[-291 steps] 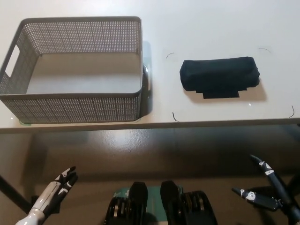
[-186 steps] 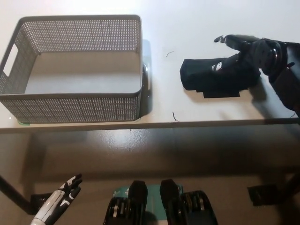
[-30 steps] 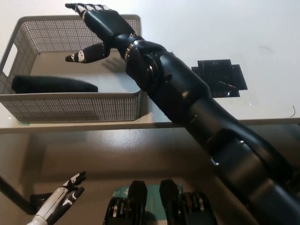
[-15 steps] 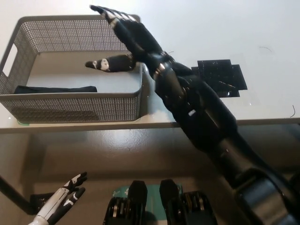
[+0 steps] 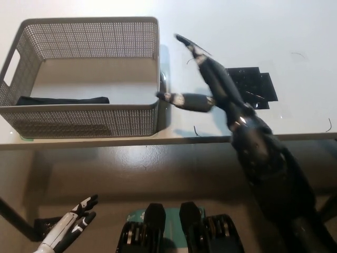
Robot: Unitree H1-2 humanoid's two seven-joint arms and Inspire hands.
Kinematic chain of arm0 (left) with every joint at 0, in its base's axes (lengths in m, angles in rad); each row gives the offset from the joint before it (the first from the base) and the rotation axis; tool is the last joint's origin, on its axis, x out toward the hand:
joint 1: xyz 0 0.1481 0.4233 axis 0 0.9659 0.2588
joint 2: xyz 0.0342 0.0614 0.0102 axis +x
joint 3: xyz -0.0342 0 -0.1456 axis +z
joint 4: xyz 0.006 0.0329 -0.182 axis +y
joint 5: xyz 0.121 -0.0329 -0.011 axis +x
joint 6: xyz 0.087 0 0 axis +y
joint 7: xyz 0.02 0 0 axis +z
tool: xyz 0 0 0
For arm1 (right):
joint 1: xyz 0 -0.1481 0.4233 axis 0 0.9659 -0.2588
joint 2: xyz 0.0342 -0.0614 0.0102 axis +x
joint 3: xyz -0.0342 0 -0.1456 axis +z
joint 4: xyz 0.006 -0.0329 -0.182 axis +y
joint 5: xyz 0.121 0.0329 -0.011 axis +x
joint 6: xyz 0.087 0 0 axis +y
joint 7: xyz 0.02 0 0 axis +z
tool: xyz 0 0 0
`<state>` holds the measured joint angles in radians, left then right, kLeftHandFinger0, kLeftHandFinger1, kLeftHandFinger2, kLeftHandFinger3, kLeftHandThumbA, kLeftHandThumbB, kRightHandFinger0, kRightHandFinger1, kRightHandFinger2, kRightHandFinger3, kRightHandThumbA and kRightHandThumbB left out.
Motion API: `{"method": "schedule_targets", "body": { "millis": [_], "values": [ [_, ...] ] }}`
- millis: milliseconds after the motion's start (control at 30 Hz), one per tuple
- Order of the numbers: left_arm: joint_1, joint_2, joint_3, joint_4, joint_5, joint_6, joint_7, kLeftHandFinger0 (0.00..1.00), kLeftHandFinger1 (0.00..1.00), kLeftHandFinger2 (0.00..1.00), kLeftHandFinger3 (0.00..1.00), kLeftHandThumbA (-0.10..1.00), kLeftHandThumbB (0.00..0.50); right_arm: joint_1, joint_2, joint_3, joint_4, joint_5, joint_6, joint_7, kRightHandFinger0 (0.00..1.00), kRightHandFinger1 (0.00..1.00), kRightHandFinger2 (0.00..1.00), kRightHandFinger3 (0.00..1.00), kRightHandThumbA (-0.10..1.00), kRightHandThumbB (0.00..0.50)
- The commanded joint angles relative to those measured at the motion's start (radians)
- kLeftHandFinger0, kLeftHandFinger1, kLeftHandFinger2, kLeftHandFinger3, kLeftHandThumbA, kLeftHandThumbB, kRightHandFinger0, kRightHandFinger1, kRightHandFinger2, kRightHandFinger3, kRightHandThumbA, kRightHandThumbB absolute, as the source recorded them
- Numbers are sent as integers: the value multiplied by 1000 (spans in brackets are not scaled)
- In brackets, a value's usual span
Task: Use the right hand to pick up the pencil case on the right hand side and put it into a grey container on the left side
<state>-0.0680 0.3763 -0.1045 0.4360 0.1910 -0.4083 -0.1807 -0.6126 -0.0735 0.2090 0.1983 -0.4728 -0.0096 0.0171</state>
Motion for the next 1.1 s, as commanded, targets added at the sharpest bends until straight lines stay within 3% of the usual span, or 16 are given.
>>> {"method": "schedule_targets", "body": {
  "millis": [0, 67, 233, 400, 433, 567, 633, 867, 967, 1067],
  "values": [
    [-4, 39, 1, 2, 23, -21, 3, 1000, 1000, 1000, 1000, 1000, 317, 183, -94, -250, -653, 392, 45, 15, 1000, 1000, 1000, 1000, 1000, 390],
    [-4, 37, 2, 7, 19, -22, 4, 1000, 1000, 1000, 1000, 1000, 318, 223, -100, -253, -649, 411, 21, 12, 1000, 1000, 1000, 1000, 1000, 366],
    [-9, 35, -1, 14, 32, -26, 12, 1000, 1000, 1000, 1000, 1000, 322, 342, -88, -276, -581, 487, -17, 13, 1000, 1000, 1000, 1000, 1000, 391],
    [-9, 31, 3, 17, 23, -26, 11, 1000, 1000, 1000, 1000, 1000, 330, 436, -97, -264, -448, 456, -87, 41, 1000, 1000, 1000, 1000, 1000, 345],
    [-9, 30, 4, 18, 20, -26, 11, 1000, 1000, 1000, 1000, 1000, 322, 462, -106, -252, -372, 431, -150, 42, 1000, 1000, 1000, 1000, 1000, 304],
    [-14, 26, 9, 25, 19, -28, 19, 1000, 1000, 1000, 1000, 1000, 307, 509, -107, -241, -210, 440, -203, 69, 1000, 1000, 1000, 1000, 1000, 276],
    [-19, 26, 10, 29, 20, -26, 20, 1000, 1000, 1000, 1000, 1000, 321, 517, -110, -237, -112, 437, -238, 78, 1000, 1000, 1000, 1000, 1000, 304],
    [-35, 19, 18, 43, 24, -28, 34, 982, 1000, 1000, 1000, 1000, 328, 467, -120, -239, 199, 484, -323, 143, 1000, 1000, 1000, 1000, 1000, 199],
    [-31, 14, 26, 32, 11, -26, 33, 975, 1000, 1000, 1000, 1000, 319, 424, -117, -249, 345, 495, -350, 150, 1000, 1000, 1000, 1000, 1000, 232],
    [-21, 10, 37, 23, -11, -16, 25, 979, 1000, 1000, 1000, 1000, 321, 400, -123, -238, 385, 485, -346, 162, 1000, 1000, 1000, 1000, 1000, 214]
  ]
}}
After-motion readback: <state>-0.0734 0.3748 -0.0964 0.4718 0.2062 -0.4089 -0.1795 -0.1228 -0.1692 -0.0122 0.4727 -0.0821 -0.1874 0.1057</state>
